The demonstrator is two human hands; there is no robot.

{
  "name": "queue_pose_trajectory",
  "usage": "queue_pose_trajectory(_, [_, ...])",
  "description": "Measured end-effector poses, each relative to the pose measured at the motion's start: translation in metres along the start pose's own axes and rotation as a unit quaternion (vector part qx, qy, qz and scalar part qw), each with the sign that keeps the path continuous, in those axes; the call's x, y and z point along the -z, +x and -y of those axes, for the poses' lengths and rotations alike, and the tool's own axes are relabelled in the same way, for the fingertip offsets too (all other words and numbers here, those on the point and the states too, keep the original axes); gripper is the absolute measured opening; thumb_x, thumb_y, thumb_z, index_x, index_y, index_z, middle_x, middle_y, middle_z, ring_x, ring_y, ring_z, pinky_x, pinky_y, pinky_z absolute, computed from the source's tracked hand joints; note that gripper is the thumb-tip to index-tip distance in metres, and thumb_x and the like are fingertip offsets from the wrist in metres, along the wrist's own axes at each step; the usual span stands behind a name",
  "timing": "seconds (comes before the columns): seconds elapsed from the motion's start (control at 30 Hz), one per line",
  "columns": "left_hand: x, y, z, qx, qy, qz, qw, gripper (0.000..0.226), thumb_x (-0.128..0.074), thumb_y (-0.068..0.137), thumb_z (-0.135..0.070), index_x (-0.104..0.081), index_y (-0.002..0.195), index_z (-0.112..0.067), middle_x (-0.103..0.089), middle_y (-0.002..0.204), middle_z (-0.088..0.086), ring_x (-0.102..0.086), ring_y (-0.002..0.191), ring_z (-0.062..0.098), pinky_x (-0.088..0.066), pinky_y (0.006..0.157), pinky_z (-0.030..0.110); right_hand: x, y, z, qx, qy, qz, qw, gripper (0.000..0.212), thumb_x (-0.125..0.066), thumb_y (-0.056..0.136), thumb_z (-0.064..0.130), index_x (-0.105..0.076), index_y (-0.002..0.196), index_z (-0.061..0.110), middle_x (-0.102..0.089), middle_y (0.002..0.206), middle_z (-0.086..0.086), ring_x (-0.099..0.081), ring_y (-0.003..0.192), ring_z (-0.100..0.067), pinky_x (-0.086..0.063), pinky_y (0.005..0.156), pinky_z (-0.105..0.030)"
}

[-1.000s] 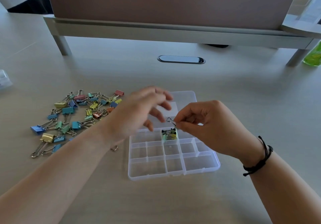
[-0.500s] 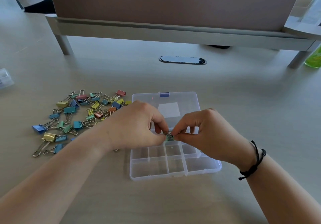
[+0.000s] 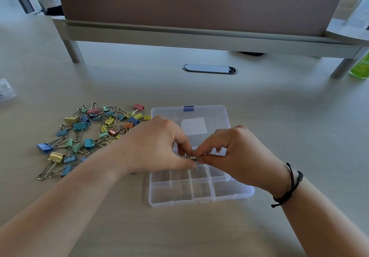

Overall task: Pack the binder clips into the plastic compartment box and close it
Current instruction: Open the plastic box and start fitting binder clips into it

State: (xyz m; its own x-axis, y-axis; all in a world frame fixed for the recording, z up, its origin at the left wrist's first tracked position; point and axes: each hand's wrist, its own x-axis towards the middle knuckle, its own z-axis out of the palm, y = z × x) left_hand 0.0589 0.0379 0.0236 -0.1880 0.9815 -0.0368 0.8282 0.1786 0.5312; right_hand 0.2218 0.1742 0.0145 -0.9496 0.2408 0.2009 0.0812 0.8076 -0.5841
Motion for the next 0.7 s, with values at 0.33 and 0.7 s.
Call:
queue_pose_trajectory(0.33, [-0.0009, 0.0001, -0.0009, -0.003, 0.006, 0.001, 1.000, 0.021, -0.073, 0.076, -0.057, -0.077, 0.085, -0.038, -0.069, 0.080, -0.023, -0.064, 0.073, 0.009, -0.055, 0.066, 0.036, 0.0009, -0.0010, 0.0019, 0.020, -0.074, 0.053, 0.996, 0.015, -0.069, 0.089, 0.015, -0.078, 0.095, 0.026, -0.067, 0.093, 0.013, -0.057, 0.083, -0.002, -0.044, 0.073, -0.010])
queue_pose_trajectory(0.7, [0.0029, -0.0020, -0.0009, 0.006, 0.004, 0.030, 1.000, 0.021, -0.061, 0.080, -0.045, -0.077, 0.093, -0.041, -0.071, 0.081, -0.017, -0.066, 0.077, 0.009, -0.056, 0.069, 0.038, -0.0060, -0.0014, 0.0044, -0.002, -0.069, 0.045, 0.997, 0.010, -0.065, 0.090, 0.022, -0.073, 0.094, 0.027, -0.063, 0.084, 0.014, -0.058, 0.079, -0.006, -0.046, 0.067, -0.017])
